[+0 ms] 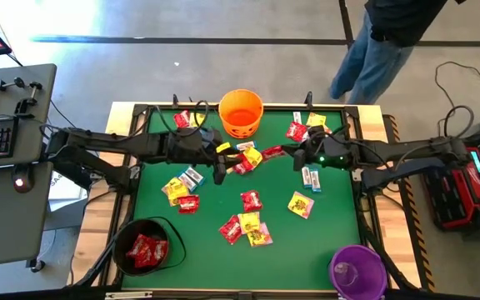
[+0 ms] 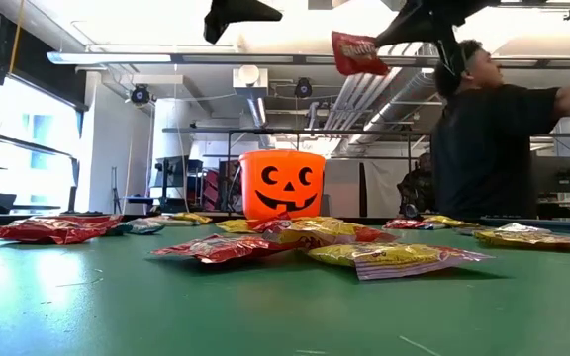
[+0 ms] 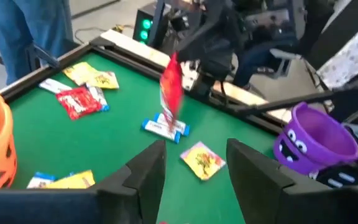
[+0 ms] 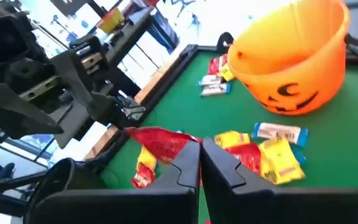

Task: Sort candy by brand, put in halloween buckets
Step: Put the red candy into the black bucket

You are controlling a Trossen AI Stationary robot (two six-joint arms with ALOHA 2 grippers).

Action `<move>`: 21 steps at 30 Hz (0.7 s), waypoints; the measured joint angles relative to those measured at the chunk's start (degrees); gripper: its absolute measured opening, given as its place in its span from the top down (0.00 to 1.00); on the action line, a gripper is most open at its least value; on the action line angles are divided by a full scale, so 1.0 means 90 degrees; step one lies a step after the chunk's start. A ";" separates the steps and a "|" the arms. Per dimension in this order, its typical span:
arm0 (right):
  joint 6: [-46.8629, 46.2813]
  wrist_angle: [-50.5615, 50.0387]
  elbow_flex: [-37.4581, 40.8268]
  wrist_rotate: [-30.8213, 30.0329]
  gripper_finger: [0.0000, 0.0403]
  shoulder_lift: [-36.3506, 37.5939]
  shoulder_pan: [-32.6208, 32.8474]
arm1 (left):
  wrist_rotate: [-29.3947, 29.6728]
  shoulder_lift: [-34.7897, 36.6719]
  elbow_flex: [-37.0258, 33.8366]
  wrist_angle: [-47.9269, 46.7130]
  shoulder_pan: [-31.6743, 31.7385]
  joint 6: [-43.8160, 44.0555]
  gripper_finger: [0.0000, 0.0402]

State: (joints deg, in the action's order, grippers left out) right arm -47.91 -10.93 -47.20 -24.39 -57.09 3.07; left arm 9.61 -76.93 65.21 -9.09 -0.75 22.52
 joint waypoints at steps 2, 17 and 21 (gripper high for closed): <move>0.0071 0.0351 -0.0002 -0.0101 1.00 -0.0081 0.0002 | 0.0000 -0.0004 0.0000 0.0013 0.0025 0.0039 0.59; 0.0549 0.2151 -0.0002 -0.0048 1.00 -0.0666 0.0000 | 0.0012 -0.0002 0.0000 0.0722 0.0048 0.0111 0.57; 0.0599 0.2476 -0.0002 0.0102 1.00 -0.0766 0.0011 | 0.0022 -0.0002 0.0000 0.0713 0.0045 0.0081 0.57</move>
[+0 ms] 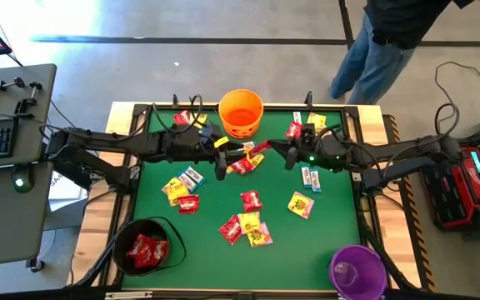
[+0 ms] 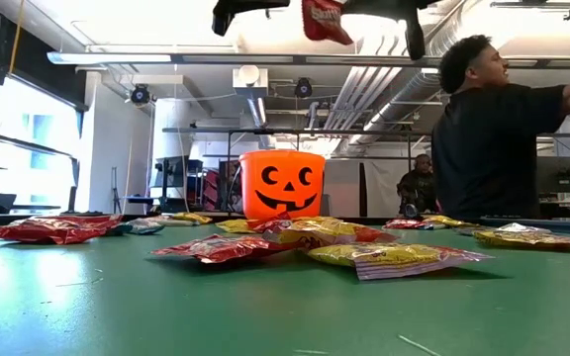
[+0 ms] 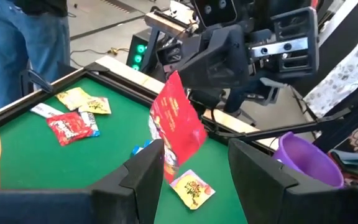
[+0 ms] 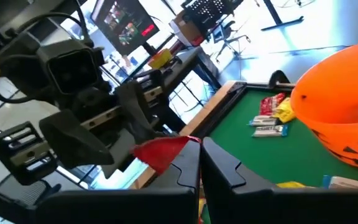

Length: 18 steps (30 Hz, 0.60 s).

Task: Sort candy by brand, put in halloween buckets
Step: Put the red candy into the black bucket

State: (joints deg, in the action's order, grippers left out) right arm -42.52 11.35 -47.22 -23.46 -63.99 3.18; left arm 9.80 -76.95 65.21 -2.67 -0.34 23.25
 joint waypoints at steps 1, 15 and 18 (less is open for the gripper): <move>-0.0018 0.0037 0.0000 -0.0006 1.00 -0.0007 0.0005 | 0.0000 0.0000 0.0000 0.0004 -0.0005 -0.0030 0.57; -0.0056 0.0647 0.0000 -0.0068 1.00 -0.0012 0.0000 | 0.0124 -0.0002 0.0000 -0.0003 -0.0004 -0.0151 0.57; -0.0056 0.0809 0.0000 -0.0097 1.00 -0.0012 0.0000 | 0.0143 -0.0002 0.0000 0.0019 -0.0004 -0.0151 0.57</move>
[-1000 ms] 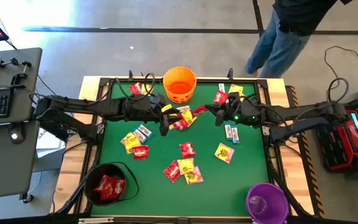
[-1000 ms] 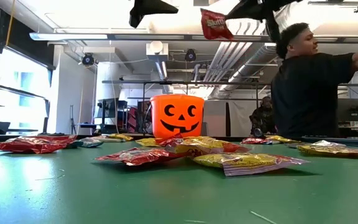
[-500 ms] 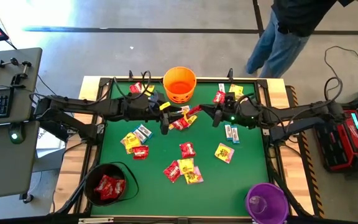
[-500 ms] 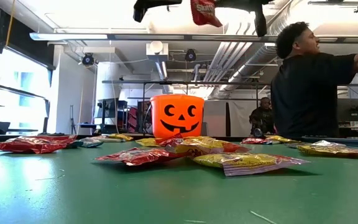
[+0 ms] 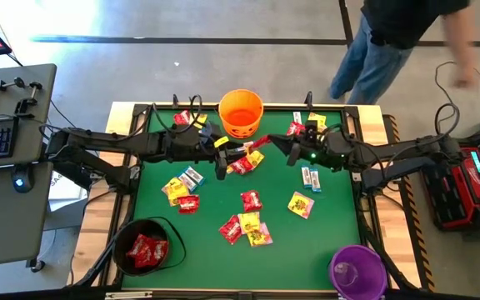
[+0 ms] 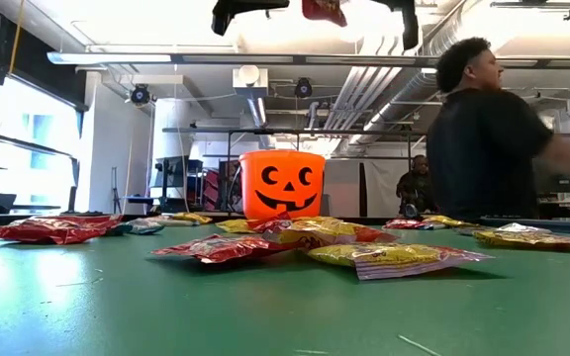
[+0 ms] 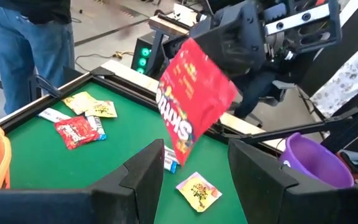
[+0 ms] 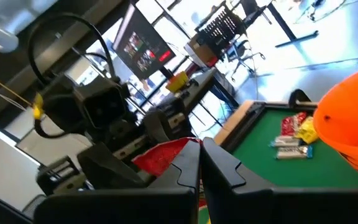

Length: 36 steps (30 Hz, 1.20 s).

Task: Sort candy by brand, put in halloween buckets
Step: Put the red candy into the black bucket

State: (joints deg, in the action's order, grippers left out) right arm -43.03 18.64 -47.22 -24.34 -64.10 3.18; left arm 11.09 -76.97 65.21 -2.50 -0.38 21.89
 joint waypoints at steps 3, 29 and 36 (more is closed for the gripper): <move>0.0000 0.0084 0.0000 -0.0007 1.00 0.0000 0.0004 | 0.0002 -0.0002 0.0000 0.0252 0.0000 0.0003 0.57; 0.0000 0.0277 0.0002 -0.0070 1.00 0.0000 0.0027 | 0.0325 -0.0532 0.0002 0.1608 -0.0021 -0.0440 0.79; 0.0083 0.0154 0.0000 -0.0070 0.95 0.0000 0.0027 | 0.0418 -0.0506 0.0002 0.1619 -0.0011 -0.0787 0.98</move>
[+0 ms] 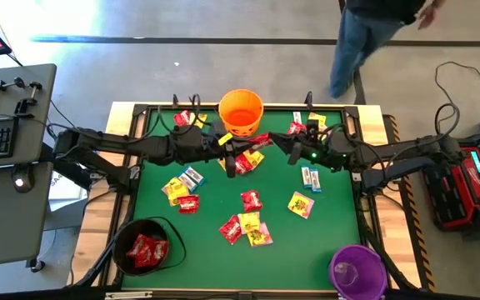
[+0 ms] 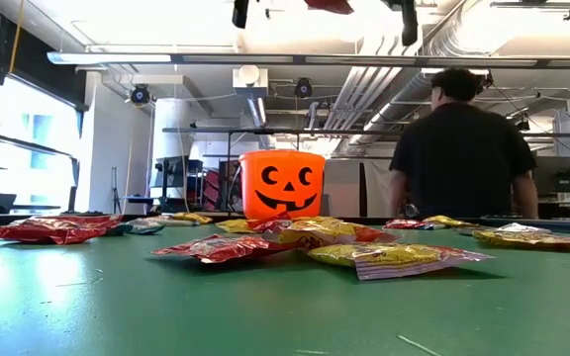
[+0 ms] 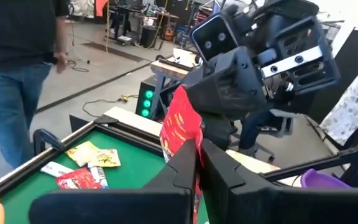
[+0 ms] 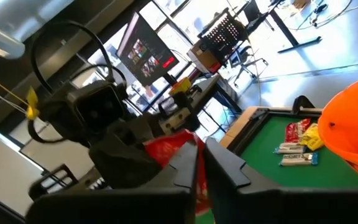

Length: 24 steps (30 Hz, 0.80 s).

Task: Sort candy by brand, put in halloween buckets
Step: Put the red candy into the black bucket

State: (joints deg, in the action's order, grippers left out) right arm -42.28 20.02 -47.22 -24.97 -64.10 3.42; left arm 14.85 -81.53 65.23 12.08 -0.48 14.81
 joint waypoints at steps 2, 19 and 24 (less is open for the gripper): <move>0.0030 -0.0113 0.0000 0.0004 0.89 0.0000 0.0002 | -0.0113 0.0054 0.0000 -0.0056 0.0011 -0.0017 0.99; 0.0481 -0.1440 0.0002 0.1073 0.53 0.0012 -0.0165 | -0.1035 0.1761 0.0002 -0.1767 -0.0327 0.0442 1.00; 0.0771 -0.1970 0.0002 0.1283 0.56 0.0012 -0.0175 | -0.1437 0.2329 0.0005 -0.2787 -0.0942 0.1260 1.00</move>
State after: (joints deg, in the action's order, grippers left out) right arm -35.35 2.30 -47.20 -13.42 -63.99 1.85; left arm 1.92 -60.57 65.28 -13.00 -8.96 26.15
